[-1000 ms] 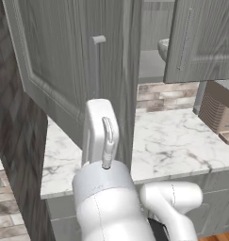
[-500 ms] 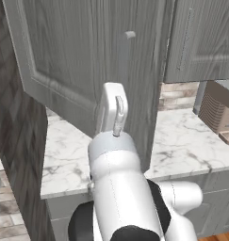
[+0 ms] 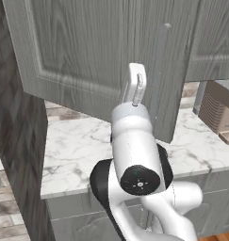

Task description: Open the cabinet. Pick the bowls from the counter and place them in the cabinet. Then close the cabinet.

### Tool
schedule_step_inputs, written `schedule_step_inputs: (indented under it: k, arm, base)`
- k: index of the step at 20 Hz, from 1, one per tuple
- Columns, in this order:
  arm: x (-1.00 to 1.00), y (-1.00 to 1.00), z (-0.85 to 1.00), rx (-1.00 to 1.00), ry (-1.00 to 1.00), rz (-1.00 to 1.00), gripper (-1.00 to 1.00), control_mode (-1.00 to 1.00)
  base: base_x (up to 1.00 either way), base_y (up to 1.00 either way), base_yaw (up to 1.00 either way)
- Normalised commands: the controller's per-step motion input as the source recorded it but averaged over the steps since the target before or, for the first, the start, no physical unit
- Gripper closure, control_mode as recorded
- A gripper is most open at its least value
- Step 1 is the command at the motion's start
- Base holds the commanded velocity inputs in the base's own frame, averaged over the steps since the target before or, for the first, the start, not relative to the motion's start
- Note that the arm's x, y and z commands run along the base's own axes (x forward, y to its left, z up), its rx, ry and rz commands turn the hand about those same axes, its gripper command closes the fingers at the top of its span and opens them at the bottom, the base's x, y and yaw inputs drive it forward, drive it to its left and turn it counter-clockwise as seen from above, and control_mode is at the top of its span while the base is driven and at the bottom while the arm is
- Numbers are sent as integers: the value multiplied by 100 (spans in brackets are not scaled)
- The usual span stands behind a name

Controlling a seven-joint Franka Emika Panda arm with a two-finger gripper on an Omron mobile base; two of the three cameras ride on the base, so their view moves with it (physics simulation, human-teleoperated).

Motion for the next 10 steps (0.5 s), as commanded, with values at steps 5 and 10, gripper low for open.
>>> schedule_step_inputs:
  k: [5,10]
  arm:
    - [84,-46,0,10,0,-8,-100,-100]
    - [84,-38,0,9,0,-7,-100,-100]
  base:
    - [0,0,0]
    - [0,0,0]
